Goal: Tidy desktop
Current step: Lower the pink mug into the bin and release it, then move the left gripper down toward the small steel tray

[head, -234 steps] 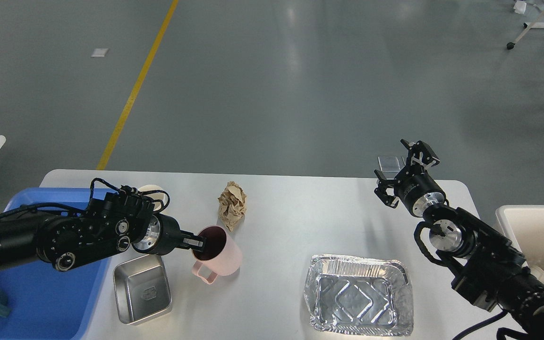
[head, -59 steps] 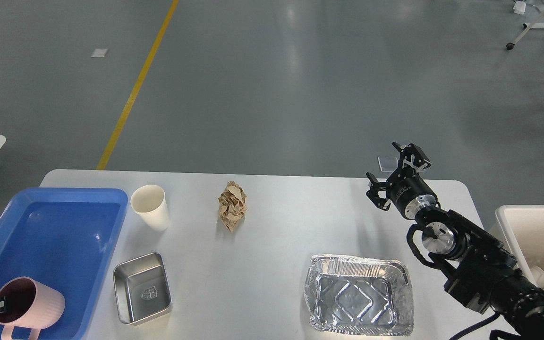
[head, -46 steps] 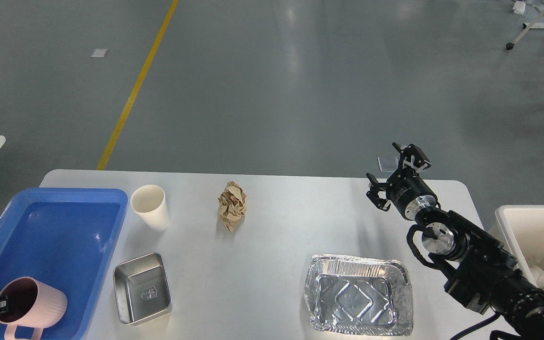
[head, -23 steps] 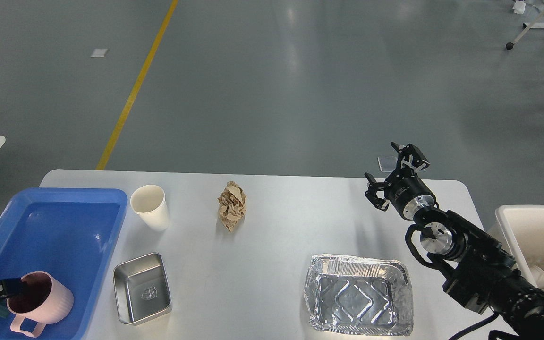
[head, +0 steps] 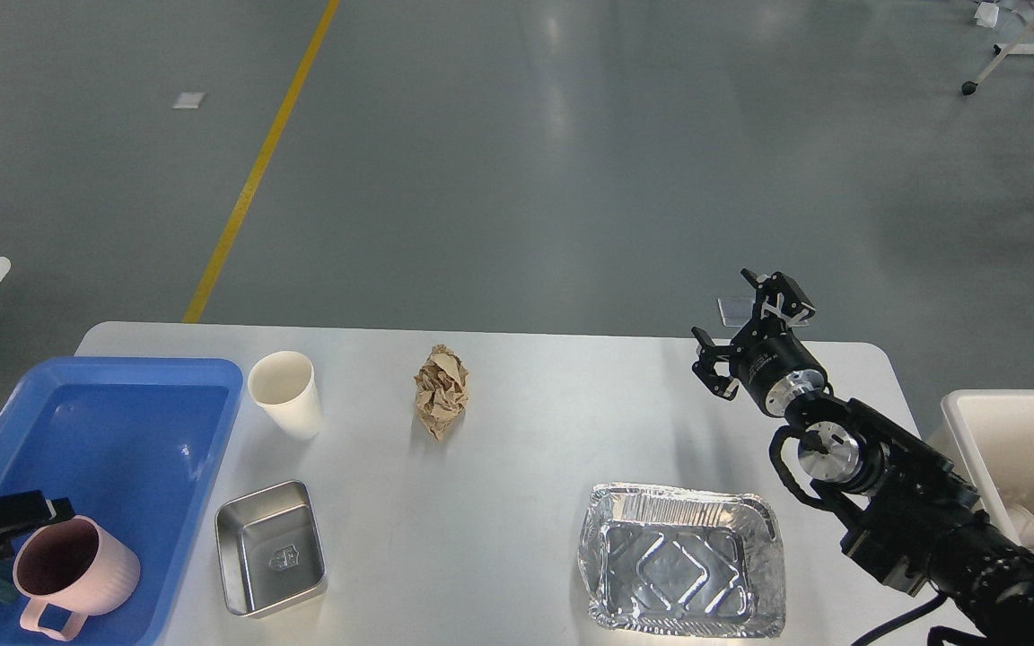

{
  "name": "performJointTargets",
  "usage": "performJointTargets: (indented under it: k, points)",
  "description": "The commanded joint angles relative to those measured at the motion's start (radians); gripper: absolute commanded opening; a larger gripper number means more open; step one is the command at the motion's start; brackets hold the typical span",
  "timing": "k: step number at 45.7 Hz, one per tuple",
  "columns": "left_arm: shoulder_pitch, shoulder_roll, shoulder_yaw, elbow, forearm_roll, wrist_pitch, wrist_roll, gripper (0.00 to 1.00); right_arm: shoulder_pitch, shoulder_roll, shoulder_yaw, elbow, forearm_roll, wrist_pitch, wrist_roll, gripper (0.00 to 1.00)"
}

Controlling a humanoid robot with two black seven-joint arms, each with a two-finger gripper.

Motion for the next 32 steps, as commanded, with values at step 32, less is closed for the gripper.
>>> performJointTargets:
  k: [32]
  points:
    - [-0.002, 0.219, -0.549, -0.04, -0.135, -0.359, 0.061, 0.84, 0.001, 0.0, 0.0, 0.0, 0.0, 0.0, 0.0, 1.0]
